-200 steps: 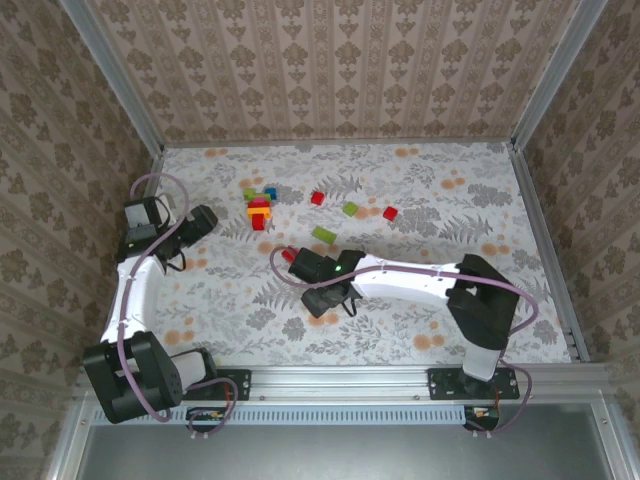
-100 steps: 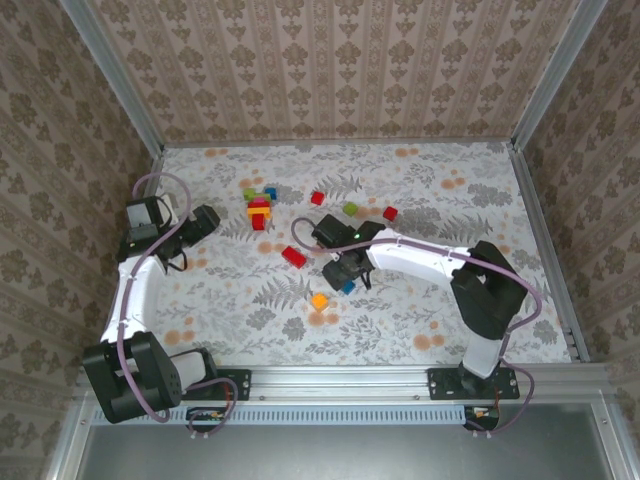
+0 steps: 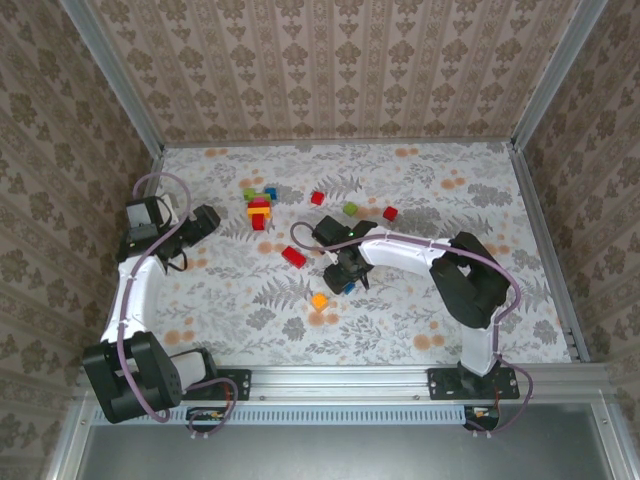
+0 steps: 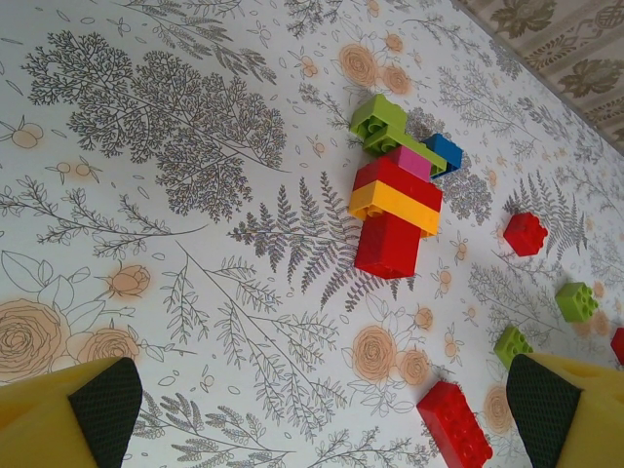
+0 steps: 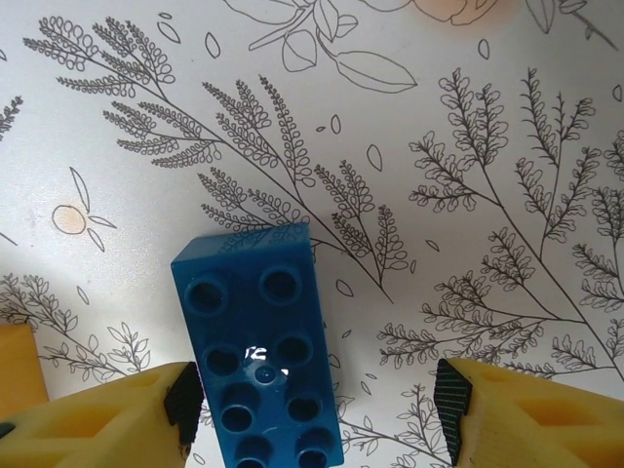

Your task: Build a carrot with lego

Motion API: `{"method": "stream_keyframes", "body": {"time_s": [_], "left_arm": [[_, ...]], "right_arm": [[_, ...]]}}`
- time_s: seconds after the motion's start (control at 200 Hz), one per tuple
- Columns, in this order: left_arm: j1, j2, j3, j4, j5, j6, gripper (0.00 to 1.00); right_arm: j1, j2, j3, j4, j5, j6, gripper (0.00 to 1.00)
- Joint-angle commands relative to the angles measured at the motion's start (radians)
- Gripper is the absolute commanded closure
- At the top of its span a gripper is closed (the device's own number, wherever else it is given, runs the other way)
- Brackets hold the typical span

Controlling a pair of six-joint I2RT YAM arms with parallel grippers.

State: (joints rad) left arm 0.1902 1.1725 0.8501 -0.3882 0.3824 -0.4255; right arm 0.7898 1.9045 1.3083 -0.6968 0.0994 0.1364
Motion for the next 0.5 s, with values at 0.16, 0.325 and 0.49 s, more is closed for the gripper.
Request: {"method": "stream_keyframes", "body": {"time_s": [0.16, 0.325, 0.49], "left_arm": [[-0.006, -0.002, 0.009, 0.031, 0.018, 0.019, 0.00], [-0.006, 0.000, 0.011, 0.032, 0.018, 0.018, 0.00], [-0.006, 0.004, 0.011, 0.032, 0.019, 0.020, 0.00]], "right_arm": [[-0.002, 0.054, 0.026, -0.007, -0.027, -0.016, 0.39], [-0.003, 0.053, 0.023, -0.002, -0.029, -0.011, 0.48], [-0.006, 0.032, 0.018, 0.000, -0.043, -0.011, 0.48]]}}
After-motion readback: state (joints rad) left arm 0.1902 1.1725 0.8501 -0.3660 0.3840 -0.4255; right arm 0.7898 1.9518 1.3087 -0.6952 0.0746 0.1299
